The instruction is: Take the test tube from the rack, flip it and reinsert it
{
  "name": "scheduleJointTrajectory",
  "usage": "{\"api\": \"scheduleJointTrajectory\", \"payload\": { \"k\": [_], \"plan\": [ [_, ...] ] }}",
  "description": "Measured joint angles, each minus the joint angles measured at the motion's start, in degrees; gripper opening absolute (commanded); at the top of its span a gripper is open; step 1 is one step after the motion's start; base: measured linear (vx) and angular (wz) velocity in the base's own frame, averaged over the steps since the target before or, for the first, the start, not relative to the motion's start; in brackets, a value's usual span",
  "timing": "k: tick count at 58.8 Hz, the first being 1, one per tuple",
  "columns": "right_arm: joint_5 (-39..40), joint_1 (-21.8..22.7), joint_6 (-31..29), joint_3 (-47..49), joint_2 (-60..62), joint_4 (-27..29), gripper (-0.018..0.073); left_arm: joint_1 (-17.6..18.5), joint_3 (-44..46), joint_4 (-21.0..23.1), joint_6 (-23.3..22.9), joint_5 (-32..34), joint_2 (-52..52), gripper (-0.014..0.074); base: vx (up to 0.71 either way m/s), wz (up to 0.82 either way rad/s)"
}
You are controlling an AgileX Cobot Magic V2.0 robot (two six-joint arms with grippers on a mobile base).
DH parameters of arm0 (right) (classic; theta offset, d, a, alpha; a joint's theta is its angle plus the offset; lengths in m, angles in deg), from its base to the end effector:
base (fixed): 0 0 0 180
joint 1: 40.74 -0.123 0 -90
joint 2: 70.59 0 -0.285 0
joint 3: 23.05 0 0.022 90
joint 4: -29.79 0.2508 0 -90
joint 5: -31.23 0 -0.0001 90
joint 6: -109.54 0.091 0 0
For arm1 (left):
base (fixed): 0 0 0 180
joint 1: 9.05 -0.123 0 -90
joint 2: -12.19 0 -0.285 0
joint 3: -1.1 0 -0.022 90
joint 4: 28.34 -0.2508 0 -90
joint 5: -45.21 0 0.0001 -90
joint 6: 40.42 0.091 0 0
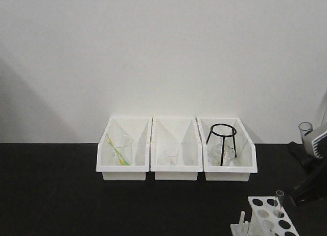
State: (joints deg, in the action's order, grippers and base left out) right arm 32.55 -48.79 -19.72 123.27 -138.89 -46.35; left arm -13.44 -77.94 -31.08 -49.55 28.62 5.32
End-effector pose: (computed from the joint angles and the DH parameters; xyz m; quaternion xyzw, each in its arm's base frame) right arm 0.2310 0.0346 0.3388 -0.2298 0.7404 -0.0867 0.6256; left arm 0.0542 0.0054 0.1772 -0.0783 0.7758 -0.0062 0.6260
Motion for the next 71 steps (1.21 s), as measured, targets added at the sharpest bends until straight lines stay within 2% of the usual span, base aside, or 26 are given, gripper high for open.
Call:
{"api": "scheduleJointTrajectory", "payload": {
  "k": [6, 11, 19, 30, 37, 48, 56, 64, 67, 71],
  "plan": [
    [0.05, 0.0, 9.51, 0.0, -0.66, 1.75, -0.0008, 0.0, 0.0, 0.0, 0.0, 0.0, 0.0, -0.0006, 0.0, 0.0],
    [0.54, 0.0, 14.19, 0.0, -1.49, 2.11, -0.0008, 0.0, 0.0, 0.0, 0.0, 0.0, 0.0, -0.0006, 0.0, 0.0],
    [2.42, 0.0, 16.21, 0.0, -1.83, 2.82, -0.0008, 0.0, 0.0, 0.0, 0.0, 0.0, 0.0, -0.0006, 0.0, 0.0],
    [4.79, 0.0, 16.5, 0.0, -1.89, 9.31, -0.0008, 0.0, 0.0, 0.0, 0.0, 0.0, 0.0, -0.0006, 0.0, 0.0],
    [6.27, 0.92, 15.62, 0.0, -1.89, 13.71, -0.0008, 0.0, 0.0, 0.0, 0.0, 0.0, 0.0, -0.0006, 0.0, 0.0],
    [11.85, 7.48, 12.05, 0.0, -1.94, 18.11, -0.0008, 0.0, 0.0, 0.0, 0.0, 0.0, 0.0, -0.0006, 0.0, 0.0],
    [13.0, 10.25, 10.69, 0.0, -2.07, 19.9, -0.0008, 0.0, 0.0, 0.0, 0.0, 0.0, 0.0, -0.0006, 0.0, 0.0],
    [16.55, 10.49, 4.28, -0.96, -2.06, 19.87, -0.0008, 0.0, 0.0, 0.0, 0.0, 0.0, 0.0, -0.0006, 0.0, 0.0],
    [19.54, 10.49, 2.13, -2.53, -2.06, 21.89, -0.0008, 0.0, 0.0, 0.0, 0.0, 0.0, 0.0, -0.0006, 0.0, 0.0],
    [23.74, 10.49, -1.69, -6.01, -2.06, 27.51, -0.0008, 0.0, 0.0, 0.0, 0.0, 0.0, 0.0, -0.0006, 0.0, 0.0]
  ]
}}
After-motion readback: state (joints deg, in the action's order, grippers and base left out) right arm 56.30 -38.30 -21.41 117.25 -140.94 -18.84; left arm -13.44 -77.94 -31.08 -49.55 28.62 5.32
